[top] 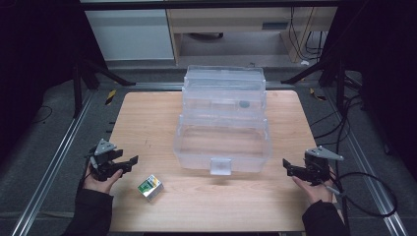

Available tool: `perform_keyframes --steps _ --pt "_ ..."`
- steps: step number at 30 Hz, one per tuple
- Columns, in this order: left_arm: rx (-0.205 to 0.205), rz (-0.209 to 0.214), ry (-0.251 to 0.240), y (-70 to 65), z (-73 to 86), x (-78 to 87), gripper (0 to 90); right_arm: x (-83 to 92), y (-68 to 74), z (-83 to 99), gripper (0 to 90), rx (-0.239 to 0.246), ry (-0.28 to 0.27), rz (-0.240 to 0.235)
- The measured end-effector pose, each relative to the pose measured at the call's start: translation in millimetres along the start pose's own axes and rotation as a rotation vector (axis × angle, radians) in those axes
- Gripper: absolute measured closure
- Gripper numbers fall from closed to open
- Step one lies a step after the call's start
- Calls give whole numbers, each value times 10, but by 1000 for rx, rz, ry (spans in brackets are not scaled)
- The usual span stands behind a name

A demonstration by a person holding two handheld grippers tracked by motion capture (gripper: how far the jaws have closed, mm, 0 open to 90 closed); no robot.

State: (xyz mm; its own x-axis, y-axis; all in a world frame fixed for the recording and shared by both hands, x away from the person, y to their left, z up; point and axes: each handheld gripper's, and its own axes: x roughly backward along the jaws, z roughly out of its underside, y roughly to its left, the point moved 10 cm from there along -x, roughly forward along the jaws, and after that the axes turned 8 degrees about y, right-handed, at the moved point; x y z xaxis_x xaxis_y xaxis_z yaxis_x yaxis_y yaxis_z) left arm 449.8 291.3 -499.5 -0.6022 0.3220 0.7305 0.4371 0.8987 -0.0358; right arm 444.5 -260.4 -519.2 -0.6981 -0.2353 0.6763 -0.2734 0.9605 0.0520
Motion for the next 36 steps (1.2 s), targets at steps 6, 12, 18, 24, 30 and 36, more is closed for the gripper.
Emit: perform_keyframes --steps 6,12,18,24,30,36 --pt "-49 30 20 -160 89 16 348 -12 32 40 127 23 20 16" --pt "-98 61 26 -300 128 77 353 -23 113 55 133 53 35 29" --pt "-156 115 92 -414 211 24 296 -68 191 86 140 84 62 24" --pt "-191 117 121 -527 233 39 278 -81 188 104 143 97 84 40" --pt "-226 150 181 -700 290 23 250 -115 173 133 146 105 113 46" --pt "-245 168 230 -798 355 0 236 -129 178 148 148 115 123 45"
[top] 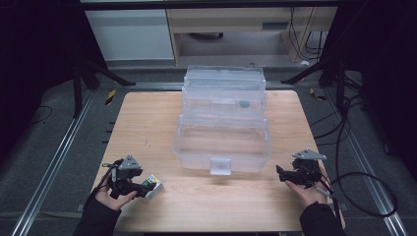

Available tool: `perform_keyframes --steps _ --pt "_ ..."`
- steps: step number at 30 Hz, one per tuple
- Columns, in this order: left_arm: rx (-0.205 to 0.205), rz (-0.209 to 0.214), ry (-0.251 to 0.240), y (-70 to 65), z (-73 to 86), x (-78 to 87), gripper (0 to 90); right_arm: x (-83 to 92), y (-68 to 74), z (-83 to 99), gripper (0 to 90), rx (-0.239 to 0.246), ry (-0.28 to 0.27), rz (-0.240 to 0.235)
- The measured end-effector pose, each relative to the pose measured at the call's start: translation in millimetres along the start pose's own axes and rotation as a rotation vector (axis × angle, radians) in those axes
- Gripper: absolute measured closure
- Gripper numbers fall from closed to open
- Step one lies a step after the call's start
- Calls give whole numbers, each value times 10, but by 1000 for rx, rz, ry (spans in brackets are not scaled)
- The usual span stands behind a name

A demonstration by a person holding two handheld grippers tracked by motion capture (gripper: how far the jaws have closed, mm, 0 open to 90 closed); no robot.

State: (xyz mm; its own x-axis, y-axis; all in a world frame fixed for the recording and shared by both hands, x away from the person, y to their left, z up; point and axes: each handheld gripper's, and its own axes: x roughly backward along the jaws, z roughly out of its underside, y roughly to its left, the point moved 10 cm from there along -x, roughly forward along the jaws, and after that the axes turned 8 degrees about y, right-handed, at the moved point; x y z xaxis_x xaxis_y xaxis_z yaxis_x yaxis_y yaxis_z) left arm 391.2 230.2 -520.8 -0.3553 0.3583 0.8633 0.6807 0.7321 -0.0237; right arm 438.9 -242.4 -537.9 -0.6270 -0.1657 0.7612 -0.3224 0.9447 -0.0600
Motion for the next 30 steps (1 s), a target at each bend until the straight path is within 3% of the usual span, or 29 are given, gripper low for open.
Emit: perform_keyframes --steps 3,9,16,24,26,30 --pt "-6 7 14 -24 6 -13 236 -3 1 3 150 1 3 0" --pt "-32 -3 105 -62 84 -134 223 -22 -12 15 152 10 17 5" --pt "-48 -7 163 -71 132 -221 230 -54 -11 33 154 25 34 9" --pt "-49 19 207 -85 157 -276 349 -82 -17 38 155 27 44 8" --pt "-52 19 222 -88 164 -291 409 -86 -16 43 155 28 51 9" --pt "-49 -1 234 -90 153 -288 442 -90 -16 47 155 26 54 9"
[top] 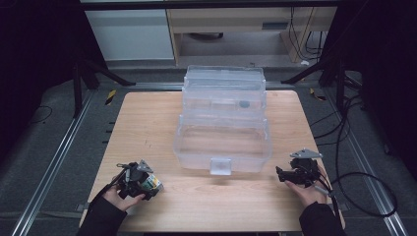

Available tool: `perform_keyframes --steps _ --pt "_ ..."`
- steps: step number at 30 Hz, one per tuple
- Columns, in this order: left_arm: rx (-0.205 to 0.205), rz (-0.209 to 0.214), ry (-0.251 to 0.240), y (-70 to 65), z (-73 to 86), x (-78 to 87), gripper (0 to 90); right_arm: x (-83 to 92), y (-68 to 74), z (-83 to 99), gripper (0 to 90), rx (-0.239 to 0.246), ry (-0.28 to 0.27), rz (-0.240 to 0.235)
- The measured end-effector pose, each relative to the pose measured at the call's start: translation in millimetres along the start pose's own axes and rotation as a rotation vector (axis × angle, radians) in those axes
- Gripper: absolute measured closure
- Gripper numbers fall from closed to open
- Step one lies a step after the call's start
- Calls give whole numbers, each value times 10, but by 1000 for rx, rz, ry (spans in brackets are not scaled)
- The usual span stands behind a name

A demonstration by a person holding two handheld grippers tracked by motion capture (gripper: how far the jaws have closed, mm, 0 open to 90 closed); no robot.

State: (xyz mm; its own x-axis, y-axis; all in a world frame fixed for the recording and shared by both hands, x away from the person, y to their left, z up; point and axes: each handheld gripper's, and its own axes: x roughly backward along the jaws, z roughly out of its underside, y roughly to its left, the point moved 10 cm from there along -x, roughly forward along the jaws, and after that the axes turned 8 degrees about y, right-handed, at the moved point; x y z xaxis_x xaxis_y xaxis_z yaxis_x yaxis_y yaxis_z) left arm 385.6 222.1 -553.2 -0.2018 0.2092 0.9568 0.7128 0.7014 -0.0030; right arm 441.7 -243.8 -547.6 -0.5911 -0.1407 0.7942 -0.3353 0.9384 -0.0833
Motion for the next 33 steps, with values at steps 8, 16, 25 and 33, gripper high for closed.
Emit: perform_keyframes --steps 8,16,25,33 --pt "54 -42 -36 160 -13 82 444 7 -12 -5 161 1 -4 4" --pt "199 -86 -55 547 148 107 444 1 -3 -7 166 2 -6 1" --pt "229 -103 -33 627 213 64 396 -9 10 -11 174 17 -14 9" --pt "234 -142 -99 647 122 252 291 29 38 -51 220 -3 -37 -21"
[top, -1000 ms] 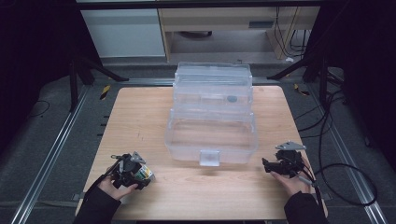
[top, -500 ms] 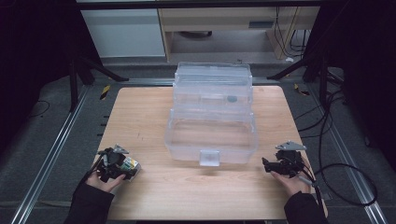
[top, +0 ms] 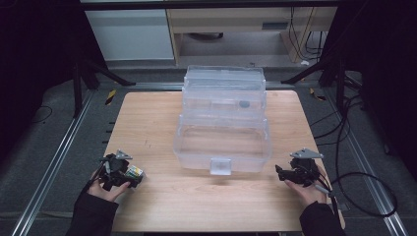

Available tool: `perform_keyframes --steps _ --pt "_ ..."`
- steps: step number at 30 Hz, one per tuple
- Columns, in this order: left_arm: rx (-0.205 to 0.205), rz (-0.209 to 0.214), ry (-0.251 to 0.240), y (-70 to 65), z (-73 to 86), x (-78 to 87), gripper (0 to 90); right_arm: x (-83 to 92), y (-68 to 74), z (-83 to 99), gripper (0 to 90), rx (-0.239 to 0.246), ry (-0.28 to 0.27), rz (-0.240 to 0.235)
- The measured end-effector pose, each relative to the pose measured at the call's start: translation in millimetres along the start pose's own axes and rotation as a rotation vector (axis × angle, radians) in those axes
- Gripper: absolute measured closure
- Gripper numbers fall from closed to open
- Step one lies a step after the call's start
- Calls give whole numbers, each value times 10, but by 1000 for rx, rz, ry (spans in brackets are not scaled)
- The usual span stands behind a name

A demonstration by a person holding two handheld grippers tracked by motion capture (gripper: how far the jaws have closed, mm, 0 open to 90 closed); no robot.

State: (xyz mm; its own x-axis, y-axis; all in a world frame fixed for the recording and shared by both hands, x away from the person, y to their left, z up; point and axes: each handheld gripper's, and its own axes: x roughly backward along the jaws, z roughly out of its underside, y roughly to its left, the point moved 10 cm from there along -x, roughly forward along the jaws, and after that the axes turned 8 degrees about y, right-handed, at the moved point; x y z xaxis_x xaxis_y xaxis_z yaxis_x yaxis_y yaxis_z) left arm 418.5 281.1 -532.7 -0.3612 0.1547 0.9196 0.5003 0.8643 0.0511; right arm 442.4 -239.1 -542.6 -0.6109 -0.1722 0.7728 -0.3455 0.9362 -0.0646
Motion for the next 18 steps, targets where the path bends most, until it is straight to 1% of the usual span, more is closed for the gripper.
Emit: perform_keyframes --steps 1,2,3,4,5,6,7,8,9,10,11,12,14,15,16,17,18 --pt "-1 1 -27 -3 -36 54 290 19 -6 -32 229 -1 -10 -3" --pt "-3 0 -44 -5 -57 87 290 19 -6 -32 229 -1 -10 -3" --pt "-1 -3 -81 -14 -111 163 292 52 9 -81 243 -10 -27 -11" --pt "-1 -3 -81 -14 -111 163 292 52 9 -81 243 -10 -27 -11" --pt "3 3 -98 -22 -145 205 295 82 15 -139 256 0 -48 -12" --pt "3 7 -108 -24 -171 228 295 82 15 -139 256 0 -48 -12" --pt "3 18 -140 -29 -252 284 309 107 24 -197 261 0 -60 -19" --pt "3 18 -140 -29 -252 284 313 107 24 -197 261 0 -60 -19" --pt "6 25 -152 -31 -304 316 315 148 46 -266 268 -2 -76 -31" --pt "5 29 -167 -33 -353 344 315 148 46 -266 268 -2 -76 -31" --pt "3 36 -181 -36 -420 381 322 173 54 -305 271 2 -85 -34" --pt "-1 44 -191 -45 -462 405 330 215 70 -368 276 7 -104 -43" --pt "-2 46 -214 -49 -536 450 339 265 89 -440 283 6 -122 -54" --pt "-1 49 -225 -52 -568 470 352 309 100 -514 293 10 -143 -59" --pt "2 54 -236 -61 -602 488 352 309 100 -514 293 10 -143 -59" --pt "1 56 -268 -76 -695 541 363 354 114 -601 301 9 -161 -65" --pt "1 56 -268 -76 -695 541 368 354 114 -601 301 9 -161 -65"
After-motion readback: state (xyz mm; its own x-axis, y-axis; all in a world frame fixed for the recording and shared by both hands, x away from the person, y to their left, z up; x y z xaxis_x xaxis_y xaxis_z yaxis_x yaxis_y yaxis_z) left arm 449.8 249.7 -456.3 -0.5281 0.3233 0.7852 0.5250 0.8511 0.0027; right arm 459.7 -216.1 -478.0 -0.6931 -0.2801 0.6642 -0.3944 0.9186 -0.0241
